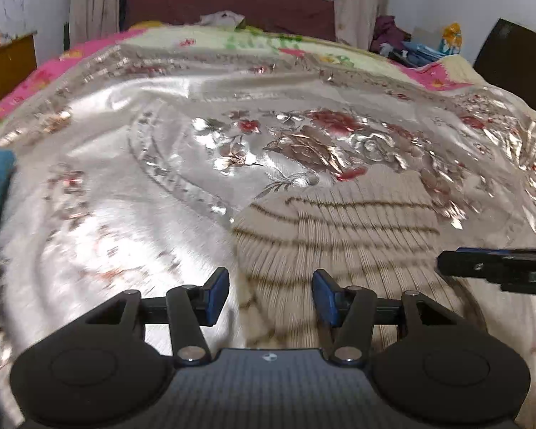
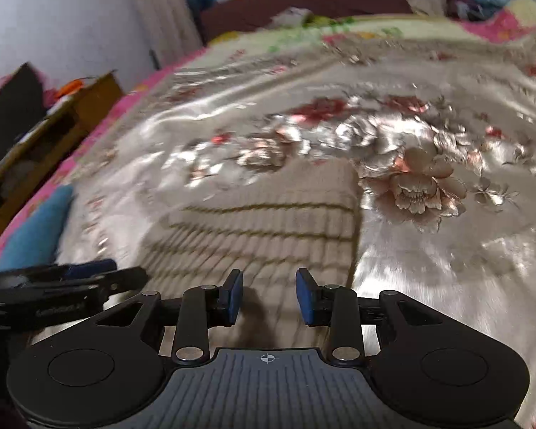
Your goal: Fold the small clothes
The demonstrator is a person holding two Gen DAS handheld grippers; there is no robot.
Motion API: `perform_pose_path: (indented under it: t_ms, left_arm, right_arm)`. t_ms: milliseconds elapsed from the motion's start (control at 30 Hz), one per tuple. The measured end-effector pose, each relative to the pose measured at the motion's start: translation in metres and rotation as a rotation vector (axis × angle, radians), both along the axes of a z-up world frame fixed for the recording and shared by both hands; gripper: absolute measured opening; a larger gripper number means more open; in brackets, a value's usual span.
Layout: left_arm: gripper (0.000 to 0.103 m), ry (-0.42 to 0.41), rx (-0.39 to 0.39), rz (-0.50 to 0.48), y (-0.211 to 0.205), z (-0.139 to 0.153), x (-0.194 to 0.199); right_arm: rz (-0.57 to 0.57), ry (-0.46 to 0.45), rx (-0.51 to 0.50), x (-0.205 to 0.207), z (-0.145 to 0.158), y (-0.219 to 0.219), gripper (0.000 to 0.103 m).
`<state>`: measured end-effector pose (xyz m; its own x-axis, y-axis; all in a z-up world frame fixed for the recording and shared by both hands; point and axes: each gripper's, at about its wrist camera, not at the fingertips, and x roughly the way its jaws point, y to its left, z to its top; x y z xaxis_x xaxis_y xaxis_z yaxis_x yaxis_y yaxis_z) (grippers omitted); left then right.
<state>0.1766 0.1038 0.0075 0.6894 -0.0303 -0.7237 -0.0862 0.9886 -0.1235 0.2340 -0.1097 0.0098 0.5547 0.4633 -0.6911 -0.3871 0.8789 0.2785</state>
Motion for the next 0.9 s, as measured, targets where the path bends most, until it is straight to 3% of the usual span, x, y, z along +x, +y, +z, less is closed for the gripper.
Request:
perform_pose_path:
  t_ms: [233,267,333,433,500,700,900]
  left_arm:
    - [0.056,0.013,-0.041,-0.073,-0.016,0.005,-0.088]
    - [0.056,0.029,-0.014,-0.068,-0.019,0.000,-0.092]
    - [0.057,0.071,0.046,-0.025,-0.020,-0.010,-0.089]
    - [0.057,0.106,-0.005,0.062,-0.002,-0.017,-0.089]
    - [0.057,0.111,0.004,0.090,0.005,-0.016,-0.094]
    - [0.058,0.148,0.038,0.106,-0.001,-0.024,-0.091]
    - [0.057,0.102,0.020,0.103,-0.004,-0.007,-0.100]
  right_arm:
    - [0.084,0.002,-0.004,-0.083,-0.002,-0.007,0.035]
    - [0.093,0.007,-0.025,-0.090,-0.007,-0.005,0.035]
    - [0.077,0.019,-0.076,-0.096,-0.017,-0.002,0.035]
    - [0.049,0.047,-0.090,-0.095,-0.028,-0.005,0.035]
    - [0.045,0.064,-0.085,-0.090,-0.034,-0.008,0.035]
    - [0.026,0.086,-0.070,-0.090,-0.038,-0.009,0.035]
    - [0.012,0.070,-0.015,-0.101,-0.023,-0.019,0.035]
